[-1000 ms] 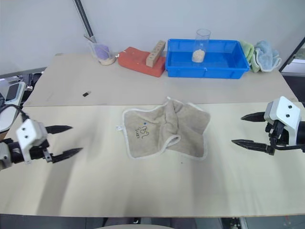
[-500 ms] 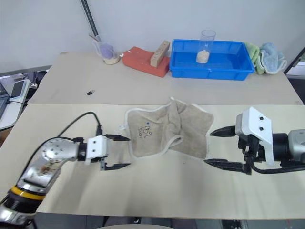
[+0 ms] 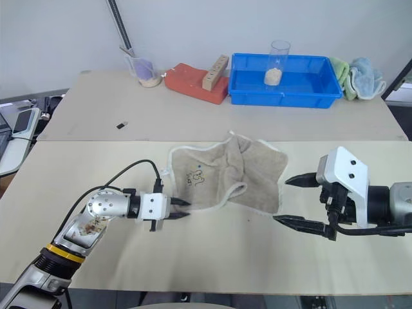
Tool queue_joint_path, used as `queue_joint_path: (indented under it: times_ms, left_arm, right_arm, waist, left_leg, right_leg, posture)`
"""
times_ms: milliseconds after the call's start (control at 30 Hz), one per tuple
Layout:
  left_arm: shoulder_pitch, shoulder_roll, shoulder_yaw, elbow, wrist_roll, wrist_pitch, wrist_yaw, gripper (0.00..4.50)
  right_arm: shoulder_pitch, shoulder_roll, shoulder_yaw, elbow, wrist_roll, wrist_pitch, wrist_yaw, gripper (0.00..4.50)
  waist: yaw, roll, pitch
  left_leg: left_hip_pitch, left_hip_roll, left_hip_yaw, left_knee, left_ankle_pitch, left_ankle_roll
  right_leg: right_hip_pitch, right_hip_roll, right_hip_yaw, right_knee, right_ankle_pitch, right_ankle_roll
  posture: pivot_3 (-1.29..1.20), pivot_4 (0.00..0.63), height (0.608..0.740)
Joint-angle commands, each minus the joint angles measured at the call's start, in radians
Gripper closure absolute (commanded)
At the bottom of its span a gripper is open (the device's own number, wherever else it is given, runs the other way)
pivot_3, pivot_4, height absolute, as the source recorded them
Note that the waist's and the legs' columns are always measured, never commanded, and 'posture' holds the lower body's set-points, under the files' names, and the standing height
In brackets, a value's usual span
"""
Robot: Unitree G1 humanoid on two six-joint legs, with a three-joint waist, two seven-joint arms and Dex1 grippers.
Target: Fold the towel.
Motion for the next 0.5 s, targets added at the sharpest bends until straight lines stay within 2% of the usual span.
queue_joint_path:
  times_ms: [33,300,500]
  left_arm:
    - [0.010,0.009,0.012,-0.028,-0.009,0.029,0.006,4.45]
    - [0.037,0.018,0.058,-0.090,-0.063,0.127,0.013,4.45]
    - [0.063,0.034,0.084,-0.124,-0.081,0.157,0.018,4.45]
  right_arm:
    - [0.003,-0.005,0.097,0.009,-0.111,-0.109,-0.017,0.00]
    - [-0.089,0.068,0.492,0.198,-0.426,-0.399,-0.040,0.00]
    - [-0.168,0.131,0.604,0.360,-0.508,-0.464,-0.021,0.00]
  waist:
    - [0.000,0.000,0.000]
    - [-0.005,0.000,0.000]
    - [-0.003,0.000,0.000]
  left_leg:
    - [0.000,0.000,0.000,0.000,0.000,0.000]
    - [0.001,0.000,0.000,0.000,0.000,0.000]
    - [0.001,0.000,-0.001,0.000,0.000,0.000]
  right_leg:
    - [0.000,0.000,0.000,0.000,0.000,0.000]
    - [0.000,0.000,0.000,0.000,0.000,0.000]
    - [0.000,0.000,0.000,0.000,0.000,0.000]
  posture:
    - [0.00,0.150,0.740]
    - [0.00,0.150,0.740]
    - [0.00,0.150,0.740]
